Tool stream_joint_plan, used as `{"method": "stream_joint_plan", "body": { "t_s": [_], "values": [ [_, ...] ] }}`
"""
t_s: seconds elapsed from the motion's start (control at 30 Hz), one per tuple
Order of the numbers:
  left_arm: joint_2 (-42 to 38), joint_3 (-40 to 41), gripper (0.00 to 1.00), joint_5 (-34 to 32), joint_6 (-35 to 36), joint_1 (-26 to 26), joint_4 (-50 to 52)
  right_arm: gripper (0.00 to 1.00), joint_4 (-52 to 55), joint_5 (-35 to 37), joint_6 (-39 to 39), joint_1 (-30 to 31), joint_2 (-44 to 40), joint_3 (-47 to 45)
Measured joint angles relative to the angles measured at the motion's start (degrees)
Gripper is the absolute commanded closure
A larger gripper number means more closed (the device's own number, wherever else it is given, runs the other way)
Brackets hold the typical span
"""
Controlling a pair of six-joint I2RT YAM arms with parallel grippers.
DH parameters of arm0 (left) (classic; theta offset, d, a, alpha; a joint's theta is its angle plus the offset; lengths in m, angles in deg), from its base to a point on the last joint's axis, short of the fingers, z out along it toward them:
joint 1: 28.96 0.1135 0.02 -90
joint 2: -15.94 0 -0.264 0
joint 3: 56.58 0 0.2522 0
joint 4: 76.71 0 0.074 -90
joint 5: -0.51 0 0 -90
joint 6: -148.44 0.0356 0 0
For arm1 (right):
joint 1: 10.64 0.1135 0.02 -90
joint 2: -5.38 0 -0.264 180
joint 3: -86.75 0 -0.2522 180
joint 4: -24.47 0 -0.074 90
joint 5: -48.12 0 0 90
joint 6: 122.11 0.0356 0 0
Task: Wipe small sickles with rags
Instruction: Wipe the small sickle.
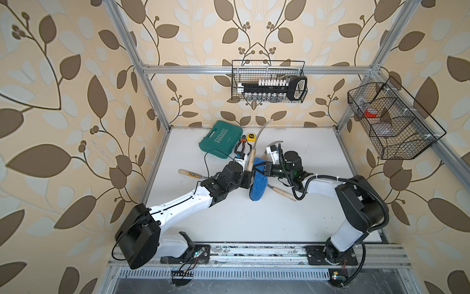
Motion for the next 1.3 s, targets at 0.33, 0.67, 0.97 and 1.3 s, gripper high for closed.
{"method": "stream_joint_plan", "body": {
  "t_s": [0.33, 0.67, 0.97, 1.3],
  "values": [
    [1.0, -2.4, 1.0, -1.4, 0.0, 0.0, 1.4, 1.0, -1.2, -2.3, 0.7, -0.4, 0.1, 2.0],
    [1.0, -2.5, 1.0, -1.5, 0.0, 0.0, 0.1, 1.0, 5.6, -3.3, 0.5, -5.1, 0.1, 11.5],
    [1.0, -2.5, 1.0, -1.5, 0.0, 0.0, 1.2, 1.0, 4.4, -3.5, -1.5, -4.9, -0.4, 10.1],
    [0.8, -2.5, 1.0, -1.3, 0.1, 0.0, 2.6, 1.0, 5.2, -1.0, -5.9, 2.4, -2.8, -0.4]
  ]
}}
